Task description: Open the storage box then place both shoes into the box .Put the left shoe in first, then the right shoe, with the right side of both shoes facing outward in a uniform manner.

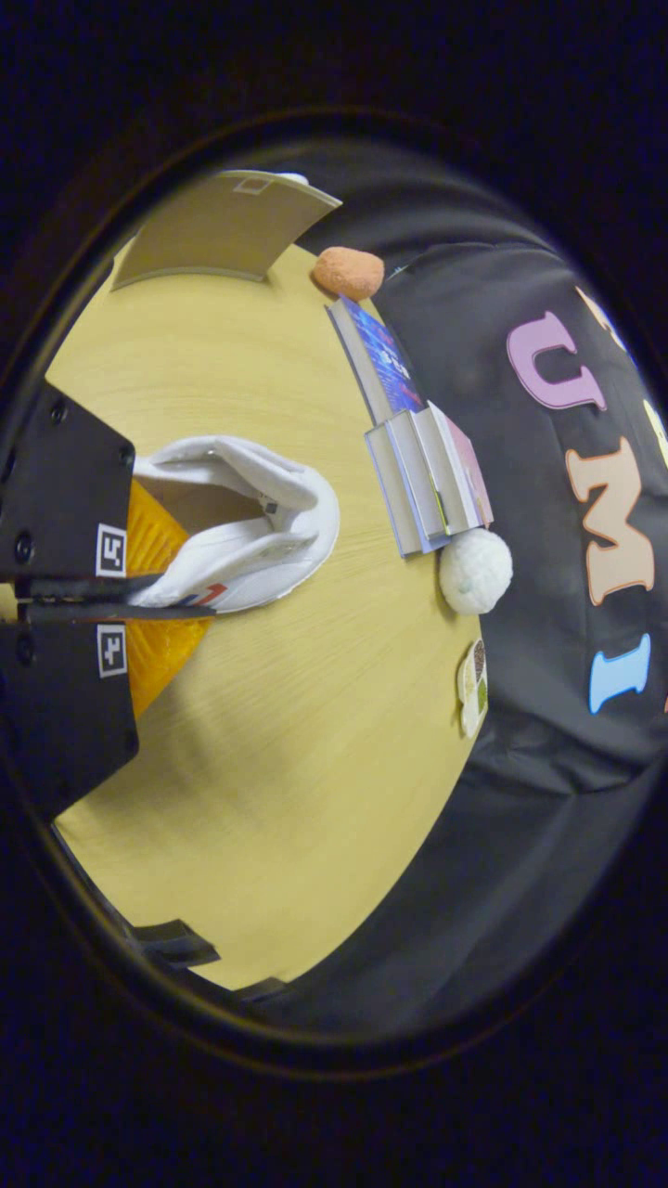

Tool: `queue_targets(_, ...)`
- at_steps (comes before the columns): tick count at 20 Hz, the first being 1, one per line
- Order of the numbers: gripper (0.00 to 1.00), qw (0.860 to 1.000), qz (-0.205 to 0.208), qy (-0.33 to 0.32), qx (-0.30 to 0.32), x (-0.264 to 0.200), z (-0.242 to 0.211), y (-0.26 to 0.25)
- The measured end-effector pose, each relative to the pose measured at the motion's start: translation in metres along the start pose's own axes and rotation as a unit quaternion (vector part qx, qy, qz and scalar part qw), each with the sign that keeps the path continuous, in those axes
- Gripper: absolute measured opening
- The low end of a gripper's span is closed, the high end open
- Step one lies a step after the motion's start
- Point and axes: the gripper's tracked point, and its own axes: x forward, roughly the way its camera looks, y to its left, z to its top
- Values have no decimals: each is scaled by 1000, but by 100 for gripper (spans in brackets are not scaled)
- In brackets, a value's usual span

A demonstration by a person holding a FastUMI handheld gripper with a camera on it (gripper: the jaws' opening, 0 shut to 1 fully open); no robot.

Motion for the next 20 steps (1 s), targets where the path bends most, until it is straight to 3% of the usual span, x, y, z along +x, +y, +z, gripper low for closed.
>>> queue_targets(2, 5, 997, -32, -8, -66, -9, 8, 3)
queue_targets(5, 4, 991, -37, -20, -126, -20, 20, 25)
queue_targets(8, 3, 984, -61, -49, -159, -44, 38, 38)
queue_targets(13, 2, 973, -89, -131, -166, -119, 108, 75)
queue_targets(16, 3, 970, -60, -187, -143, -171, 149, 121)
queue_targets(20, 3, 962, 10, -248, -111, -231, 188, 205)
